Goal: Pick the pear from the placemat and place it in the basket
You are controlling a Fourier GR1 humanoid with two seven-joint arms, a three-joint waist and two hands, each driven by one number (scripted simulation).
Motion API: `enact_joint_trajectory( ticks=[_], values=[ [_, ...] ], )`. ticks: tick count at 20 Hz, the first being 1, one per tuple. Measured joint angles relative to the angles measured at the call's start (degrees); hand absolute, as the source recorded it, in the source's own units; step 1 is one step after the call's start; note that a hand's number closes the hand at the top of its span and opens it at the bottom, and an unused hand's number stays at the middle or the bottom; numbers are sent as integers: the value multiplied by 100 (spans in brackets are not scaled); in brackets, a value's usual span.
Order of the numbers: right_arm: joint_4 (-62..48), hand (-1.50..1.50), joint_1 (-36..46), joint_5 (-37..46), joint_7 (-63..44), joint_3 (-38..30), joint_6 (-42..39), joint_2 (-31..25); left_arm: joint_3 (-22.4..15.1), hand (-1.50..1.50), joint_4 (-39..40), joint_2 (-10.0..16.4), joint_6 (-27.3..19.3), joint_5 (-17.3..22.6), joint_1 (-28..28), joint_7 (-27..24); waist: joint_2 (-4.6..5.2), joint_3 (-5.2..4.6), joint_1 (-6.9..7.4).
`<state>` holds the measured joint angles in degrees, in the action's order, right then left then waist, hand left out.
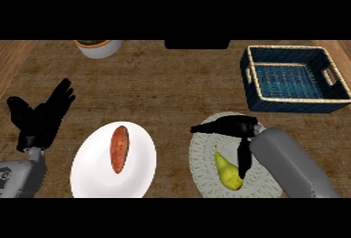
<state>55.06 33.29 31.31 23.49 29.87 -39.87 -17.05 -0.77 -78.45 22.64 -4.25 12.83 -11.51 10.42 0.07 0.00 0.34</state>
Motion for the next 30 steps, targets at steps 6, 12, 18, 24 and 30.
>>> enact_joint_trajectory(
  ticks=[6,12,18,24,30],
  values=[
    [-203,-150,52,-9,265,-48,50,-99,129,0,-4,-23,101,-69,-46,75,1,1,-3],
    [-98,-150,-52,-90,396,112,131,-146,193,0,-16,-89,128,-151,-19,50,-4,0,-5],
    [-5,-150,-211,155,466,259,307,-201,289,0,-63,-156,202,-245,31,77,-5,1,-7],
    [141,-150,-428,484,458,358,447,-127,400,0,-257,-205,277,-300,67,248,-13,-4,-10],
    [166,150,-400,943,856,618,802,-150,472,0,-163,-272,347,-374,21,217,-47,-25,-11]
  ],
)
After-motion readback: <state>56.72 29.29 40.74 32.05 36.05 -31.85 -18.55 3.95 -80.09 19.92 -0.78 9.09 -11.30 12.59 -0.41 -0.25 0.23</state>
